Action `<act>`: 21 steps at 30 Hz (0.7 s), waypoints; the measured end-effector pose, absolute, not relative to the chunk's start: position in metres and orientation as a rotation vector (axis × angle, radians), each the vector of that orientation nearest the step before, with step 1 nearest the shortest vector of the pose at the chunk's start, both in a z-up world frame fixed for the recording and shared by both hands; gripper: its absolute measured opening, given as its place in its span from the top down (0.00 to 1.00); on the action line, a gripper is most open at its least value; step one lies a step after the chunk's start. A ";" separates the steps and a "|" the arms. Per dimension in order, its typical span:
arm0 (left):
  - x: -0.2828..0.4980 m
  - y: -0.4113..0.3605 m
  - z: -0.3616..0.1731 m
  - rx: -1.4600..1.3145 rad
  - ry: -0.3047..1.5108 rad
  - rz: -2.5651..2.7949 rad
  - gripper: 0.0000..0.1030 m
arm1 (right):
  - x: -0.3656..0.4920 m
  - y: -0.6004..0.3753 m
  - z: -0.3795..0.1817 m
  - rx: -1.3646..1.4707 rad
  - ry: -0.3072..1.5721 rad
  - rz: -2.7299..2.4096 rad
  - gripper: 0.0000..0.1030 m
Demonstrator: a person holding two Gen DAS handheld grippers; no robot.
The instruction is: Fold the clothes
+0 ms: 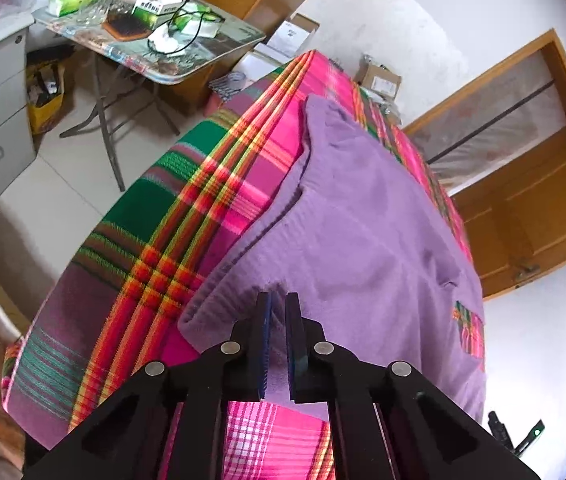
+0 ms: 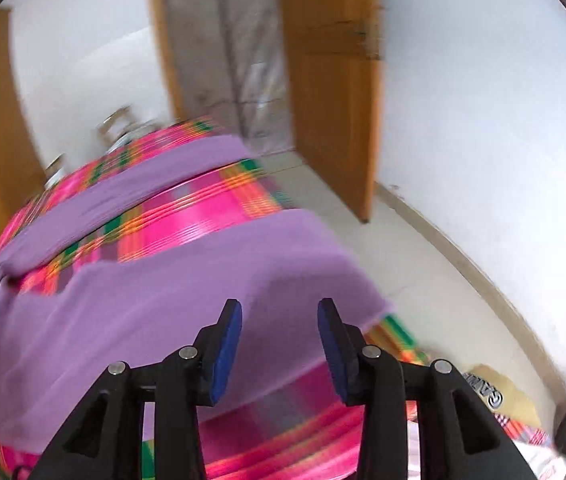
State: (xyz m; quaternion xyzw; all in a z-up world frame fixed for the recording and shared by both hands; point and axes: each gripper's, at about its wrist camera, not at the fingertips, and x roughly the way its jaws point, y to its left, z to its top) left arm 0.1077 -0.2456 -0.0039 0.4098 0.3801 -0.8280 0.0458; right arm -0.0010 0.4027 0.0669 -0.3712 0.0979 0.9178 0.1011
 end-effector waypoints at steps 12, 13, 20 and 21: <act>0.102 -0.236 -0.008 1.267 1.124 -2.474 0.94 | -0.015 0.451 0.043 -1.100 0.448 2.605 0.61; 0.102 -0.236 -0.008 1.266 1.130 -2.467 0.93 | -0.015 0.451 0.043 -1.096 0.439 2.600 0.71; 0.100 -0.233 -0.008 1.242 1.100 -2.454 0.93 | -0.010 0.454 0.047 -1.056 0.362 2.601 0.94; 0.101 -0.233 -0.008 1.234 1.093 -2.455 0.95 | -0.008 0.456 0.049 -1.043 0.354 2.594 0.94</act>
